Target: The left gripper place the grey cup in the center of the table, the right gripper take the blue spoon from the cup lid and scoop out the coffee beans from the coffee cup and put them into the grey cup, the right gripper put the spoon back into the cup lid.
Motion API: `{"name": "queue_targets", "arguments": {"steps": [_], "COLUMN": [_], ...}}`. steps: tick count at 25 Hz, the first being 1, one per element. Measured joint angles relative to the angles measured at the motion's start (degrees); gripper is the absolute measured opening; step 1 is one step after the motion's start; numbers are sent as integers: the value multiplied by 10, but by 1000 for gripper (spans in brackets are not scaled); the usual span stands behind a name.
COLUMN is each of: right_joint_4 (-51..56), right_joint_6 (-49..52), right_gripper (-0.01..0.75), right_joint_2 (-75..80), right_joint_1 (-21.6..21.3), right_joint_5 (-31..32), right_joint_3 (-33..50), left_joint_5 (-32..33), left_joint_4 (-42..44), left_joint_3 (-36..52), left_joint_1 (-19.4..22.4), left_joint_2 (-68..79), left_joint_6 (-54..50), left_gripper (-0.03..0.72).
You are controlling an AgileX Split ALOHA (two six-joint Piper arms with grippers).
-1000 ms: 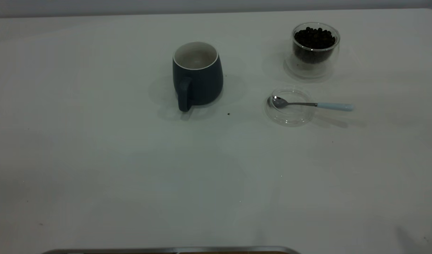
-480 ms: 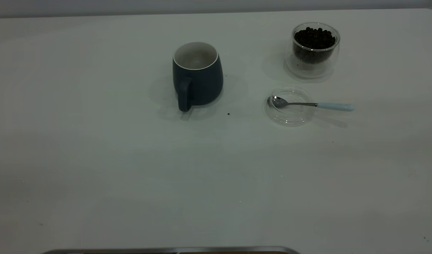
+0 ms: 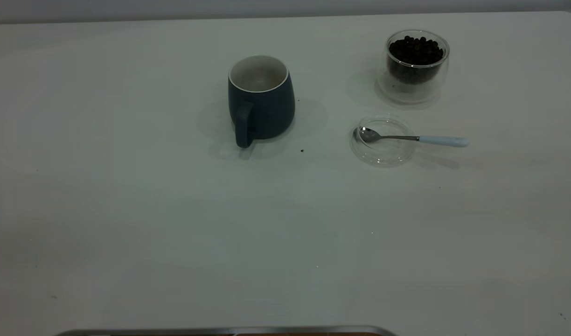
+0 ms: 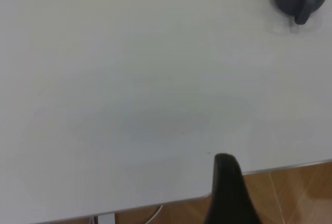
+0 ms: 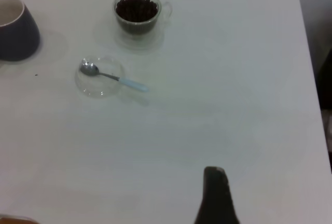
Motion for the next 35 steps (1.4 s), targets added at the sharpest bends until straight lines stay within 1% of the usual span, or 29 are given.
{"name": "queue_targets", "arguments": {"steps": [4, 12, 27, 35], "right_joint_4": [-11, -1, -1, -4], "right_joint_6": [2, 21, 23, 24], "right_gripper": [592, 587, 532, 489], "right_joint_2": [-13, -13, -13, -13], "right_joint_1": [2, 2, 2, 2], "right_joint_5": [8, 28, 19, 19], "right_joint_3": [0, 0, 7, 7], "left_joint_5": [0, 0, 0, 0], "left_joint_4": [0, 0, 0, 0], "left_joint_3": [0, 0, 0, 0], "left_joint_1": [0, 0, 0, 0], "left_joint_2": [0, 0, 0, 0], "left_joint_6": [0, 0, -1, 0], "left_gripper": [555, 555, 555, 555]}}
